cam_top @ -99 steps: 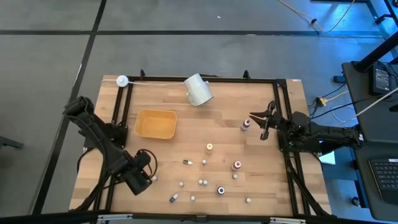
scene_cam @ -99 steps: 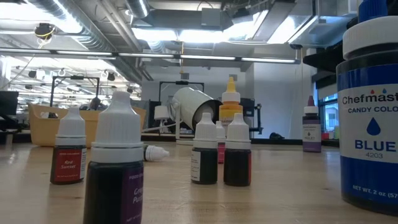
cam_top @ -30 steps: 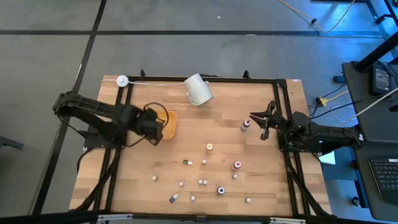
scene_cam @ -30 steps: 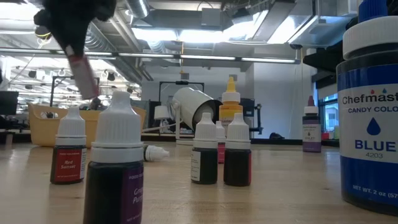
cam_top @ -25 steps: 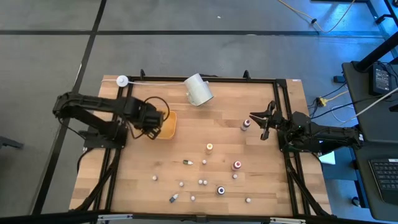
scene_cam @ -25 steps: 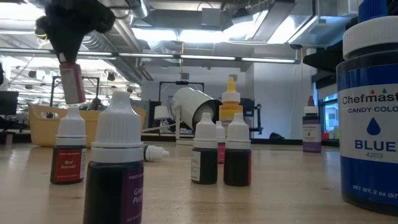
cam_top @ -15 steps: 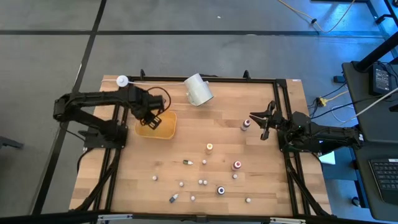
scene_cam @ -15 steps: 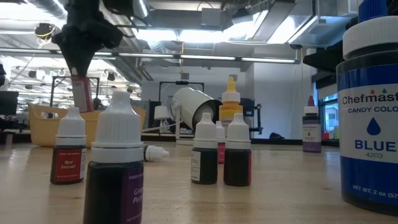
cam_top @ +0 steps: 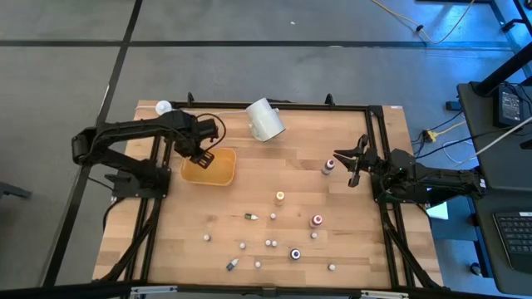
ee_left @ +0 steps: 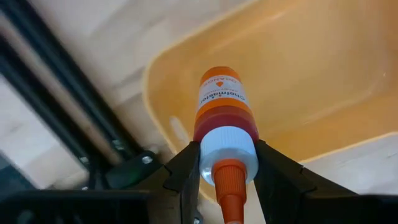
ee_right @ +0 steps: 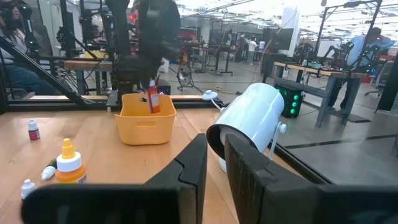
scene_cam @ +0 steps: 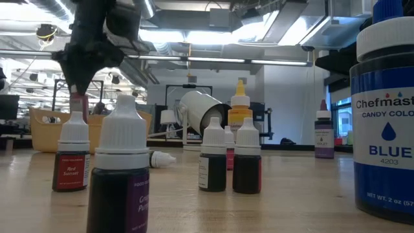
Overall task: Pick & Place food coloring
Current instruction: Put the large orange food coloring bottle into the bin, then put the top small green food coloring bottle into the bin
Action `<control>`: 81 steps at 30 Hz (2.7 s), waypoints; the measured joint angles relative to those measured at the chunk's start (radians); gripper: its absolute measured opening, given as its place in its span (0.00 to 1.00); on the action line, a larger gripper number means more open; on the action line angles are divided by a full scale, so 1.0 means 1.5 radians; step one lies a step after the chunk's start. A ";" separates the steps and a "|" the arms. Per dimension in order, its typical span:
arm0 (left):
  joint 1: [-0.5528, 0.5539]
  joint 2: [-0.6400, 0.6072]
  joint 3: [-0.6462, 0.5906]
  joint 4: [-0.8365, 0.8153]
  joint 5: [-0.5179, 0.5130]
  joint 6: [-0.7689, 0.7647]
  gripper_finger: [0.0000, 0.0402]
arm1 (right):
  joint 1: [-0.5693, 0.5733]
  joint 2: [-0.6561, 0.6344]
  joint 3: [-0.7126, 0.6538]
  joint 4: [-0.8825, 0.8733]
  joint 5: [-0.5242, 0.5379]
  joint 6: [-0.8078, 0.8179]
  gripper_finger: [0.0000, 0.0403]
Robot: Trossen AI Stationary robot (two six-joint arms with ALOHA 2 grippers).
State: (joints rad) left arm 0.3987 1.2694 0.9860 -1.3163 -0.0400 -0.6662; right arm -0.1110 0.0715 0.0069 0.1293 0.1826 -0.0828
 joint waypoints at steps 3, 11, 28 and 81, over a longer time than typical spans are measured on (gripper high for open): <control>0.009 0.000 -0.027 0.024 0.009 0.000 0.31 | 0.000 0.000 0.000 0.000 0.000 0.000 0.15; 0.041 0.000 -0.060 0.039 0.000 0.007 0.31 | 0.000 0.000 0.000 0.000 0.000 0.000 0.15; 0.050 0.000 -0.065 0.053 -0.107 0.036 0.38 | 0.000 0.000 0.000 0.000 0.000 -0.002 0.15; -0.376 -0.031 0.118 0.355 -0.031 0.150 0.38 | 0.000 0.000 0.000 0.000 0.000 -0.001 0.15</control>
State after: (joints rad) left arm -0.1655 1.2226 1.1637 -0.7836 -0.0864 -0.4417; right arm -0.1111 0.0711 0.0071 0.1294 0.1829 -0.0840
